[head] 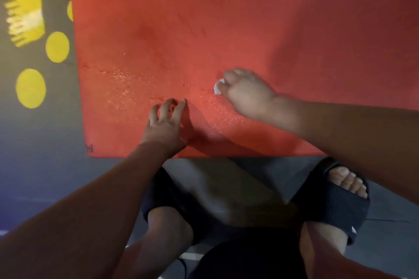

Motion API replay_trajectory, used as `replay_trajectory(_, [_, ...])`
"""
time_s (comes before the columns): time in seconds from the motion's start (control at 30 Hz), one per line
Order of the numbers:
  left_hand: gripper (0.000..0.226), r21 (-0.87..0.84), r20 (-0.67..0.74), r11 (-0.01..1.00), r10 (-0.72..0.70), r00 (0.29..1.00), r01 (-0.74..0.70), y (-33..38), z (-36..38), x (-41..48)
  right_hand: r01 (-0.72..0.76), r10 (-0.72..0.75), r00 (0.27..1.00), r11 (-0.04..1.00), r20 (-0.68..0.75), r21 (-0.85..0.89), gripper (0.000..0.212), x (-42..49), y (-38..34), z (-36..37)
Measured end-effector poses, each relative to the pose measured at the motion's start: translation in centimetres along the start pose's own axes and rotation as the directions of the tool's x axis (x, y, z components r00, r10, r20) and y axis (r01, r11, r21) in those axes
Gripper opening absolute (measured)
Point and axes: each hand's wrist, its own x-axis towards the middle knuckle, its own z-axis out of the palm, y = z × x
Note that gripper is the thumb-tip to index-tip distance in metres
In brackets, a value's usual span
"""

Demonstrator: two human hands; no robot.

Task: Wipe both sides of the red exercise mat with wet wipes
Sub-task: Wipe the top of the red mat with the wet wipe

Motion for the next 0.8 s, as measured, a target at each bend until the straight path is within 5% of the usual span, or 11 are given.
replay_trajectory(0.07, [0.114,0.004,0.068,0.997,-0.073,0.995,0.073,0.0,0.4,-0.1,0.143,-0.147,0.989,0.983,0.030,0.118,0.031,-2.6,-2.5,1.6])
replay_trajectory(0.13, [0.115,-0.050,0.139,0.994,-0.092,0.986,0.100,0.3,0.3,0.1,0.382,-0.397,0.913,0.912,0.090,0.148,0.020,-5.5,-4.4,2.7])
replay_trajectory(0.2, [0.116,-0.101,0.155,0.989,-0.091,0.984,0.108,0.4,0.0,0.3,0.471,-0.493,0.856,0.868,0.154,0.159,0.022,-5.9,-4.2,2.4])
replay_trajectory(0.4, [0.118,-0.124,0.119,0.988,-0.078,0.990,0.093,-0.2,0.1,0.3,0.099,-0.100,0.995,0.991,0.013,0.096,0.024,-1.2,-0.5,1.3])
replay_trajectory(0.67, [0.118,-0.118,0.138,0.987,-0.092,0.986,0.108,-0.2,-0.1,0.6,0.483,-0.488,0.870,0.872,0.065,0.081,0.021,-8.1,-4.3,4.3])
replay_trajectory(0.8, [0.118,-0.131,0.151,0.986,-0.082,0.985,0.102,-0.2,-0.3,0.6,0.204,-0.204,0.978,0.979,0.031,0.020,0.023,-5.5,-0.7,2.0])
